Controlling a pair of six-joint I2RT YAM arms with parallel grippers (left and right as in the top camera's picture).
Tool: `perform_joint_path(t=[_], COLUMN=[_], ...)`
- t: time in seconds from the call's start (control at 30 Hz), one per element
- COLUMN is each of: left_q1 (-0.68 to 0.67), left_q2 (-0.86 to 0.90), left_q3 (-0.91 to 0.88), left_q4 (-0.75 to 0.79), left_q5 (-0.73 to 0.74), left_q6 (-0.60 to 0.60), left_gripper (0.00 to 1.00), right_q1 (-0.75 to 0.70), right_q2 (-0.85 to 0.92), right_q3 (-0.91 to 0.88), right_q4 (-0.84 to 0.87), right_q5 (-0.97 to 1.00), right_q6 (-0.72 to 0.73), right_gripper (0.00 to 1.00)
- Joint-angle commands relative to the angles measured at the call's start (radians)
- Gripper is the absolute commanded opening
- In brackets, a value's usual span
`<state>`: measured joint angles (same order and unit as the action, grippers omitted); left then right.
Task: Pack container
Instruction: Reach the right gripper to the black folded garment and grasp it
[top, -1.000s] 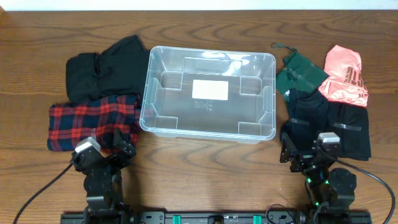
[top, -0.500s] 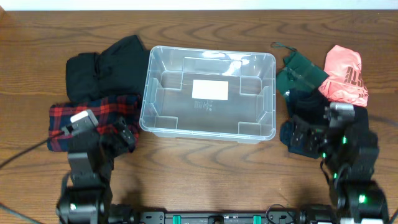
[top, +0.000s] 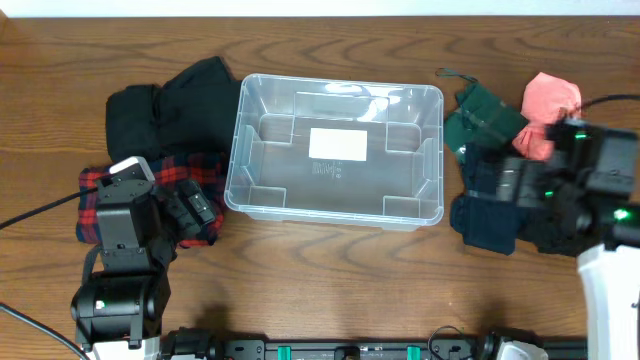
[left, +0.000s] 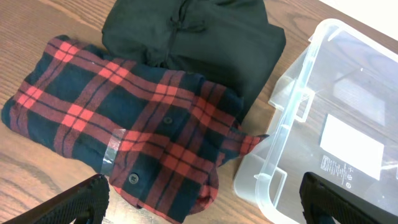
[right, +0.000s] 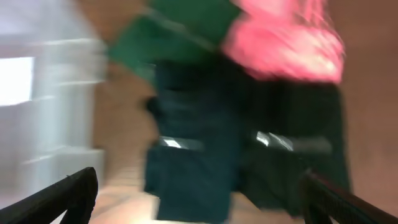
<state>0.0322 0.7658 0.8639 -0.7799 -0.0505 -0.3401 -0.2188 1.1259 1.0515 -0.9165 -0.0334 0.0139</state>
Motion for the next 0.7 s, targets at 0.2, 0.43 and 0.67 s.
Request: perform_joint_path(t=[0.2, 0.43, 0.67], left_q1=[0.006, 0.006, 0.006], left_q2=[-0.003, -0.003, -0.003], left_q3=[0.020, 0.020, 0.020], left_q4=[-0.001, -0.001, -0.001], left_q5=[0.006, 0.006, 0.006], left_q6=[0.002, 0.002, 0.002], left_gripper=[0.98, 0.98, 0.98], right_q1=[-0.402, -0.537, -0.563], right_q2=[0.164, 0.304, 0.485], right_q3=[0.012, 0.008, -0.014], right_q4=[0.026, 0.108, 0.217], right_q5=[-0.031, -0.088, -0.159], right_q6=[0.097, 0.077, -0.012], right_gripper=[0.99, 0.99, 0.99])
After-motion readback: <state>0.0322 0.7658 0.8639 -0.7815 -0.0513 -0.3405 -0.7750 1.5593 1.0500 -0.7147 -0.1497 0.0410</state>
